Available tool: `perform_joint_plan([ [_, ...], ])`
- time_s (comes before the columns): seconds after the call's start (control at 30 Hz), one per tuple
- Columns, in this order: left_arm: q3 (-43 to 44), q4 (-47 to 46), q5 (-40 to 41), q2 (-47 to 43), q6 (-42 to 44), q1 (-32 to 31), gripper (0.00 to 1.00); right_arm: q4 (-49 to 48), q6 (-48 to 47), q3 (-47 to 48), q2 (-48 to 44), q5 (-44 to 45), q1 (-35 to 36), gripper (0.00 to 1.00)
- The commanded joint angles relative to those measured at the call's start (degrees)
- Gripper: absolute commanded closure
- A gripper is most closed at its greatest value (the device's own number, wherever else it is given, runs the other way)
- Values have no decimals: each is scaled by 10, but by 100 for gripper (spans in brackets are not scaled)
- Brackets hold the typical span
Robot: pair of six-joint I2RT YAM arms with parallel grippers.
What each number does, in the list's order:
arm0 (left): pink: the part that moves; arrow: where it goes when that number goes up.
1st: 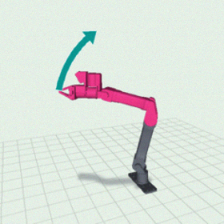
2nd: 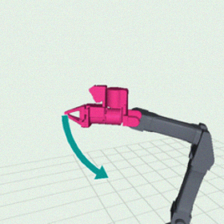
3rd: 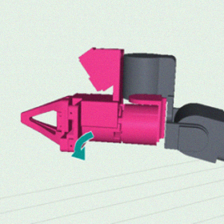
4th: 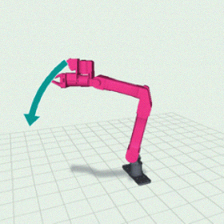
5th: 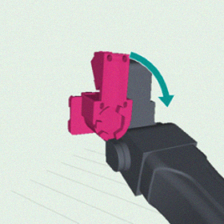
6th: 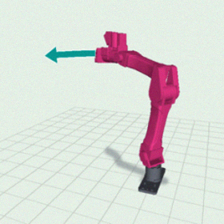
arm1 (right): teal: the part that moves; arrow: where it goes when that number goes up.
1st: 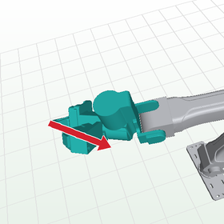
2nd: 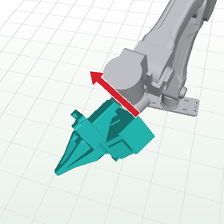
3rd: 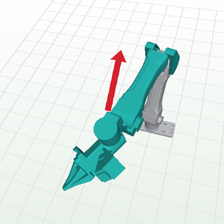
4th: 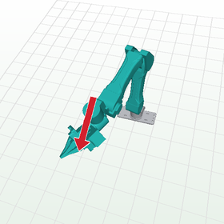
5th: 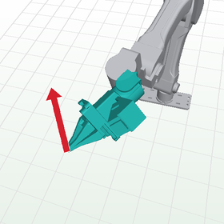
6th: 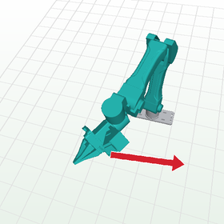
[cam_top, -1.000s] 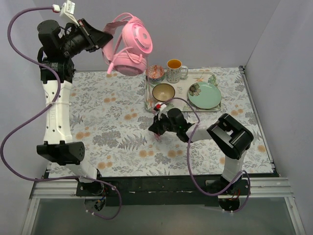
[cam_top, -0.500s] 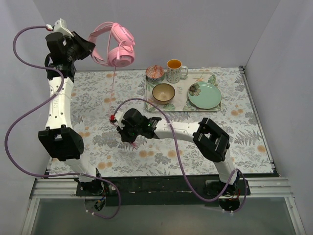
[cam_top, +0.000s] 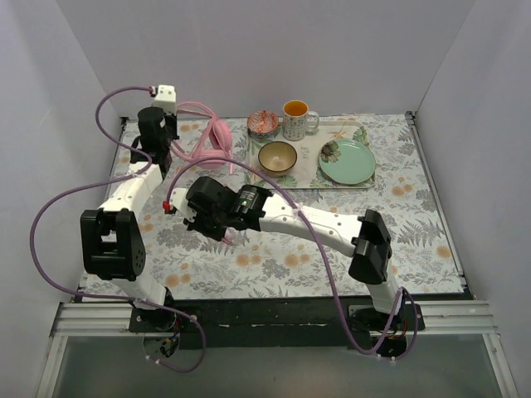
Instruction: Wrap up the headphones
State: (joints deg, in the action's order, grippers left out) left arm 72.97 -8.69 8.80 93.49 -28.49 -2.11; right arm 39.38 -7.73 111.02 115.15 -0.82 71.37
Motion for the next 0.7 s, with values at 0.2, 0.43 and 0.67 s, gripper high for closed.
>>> perform_joint_plan([
  [0.2, -80, -143, -27, -121, 164, -38, 100, 114, -33, 84, -139, 247, -64, 99],
  [0.43, -114, -112, -55, -142, 181, -55, 100, 66, -78, 76, -187, 324, -129, 99],
  [0.67, -128, -22, -113, -161, 153, -66, 100, -45, -142, 27, -225, 359, -209, 99],
])
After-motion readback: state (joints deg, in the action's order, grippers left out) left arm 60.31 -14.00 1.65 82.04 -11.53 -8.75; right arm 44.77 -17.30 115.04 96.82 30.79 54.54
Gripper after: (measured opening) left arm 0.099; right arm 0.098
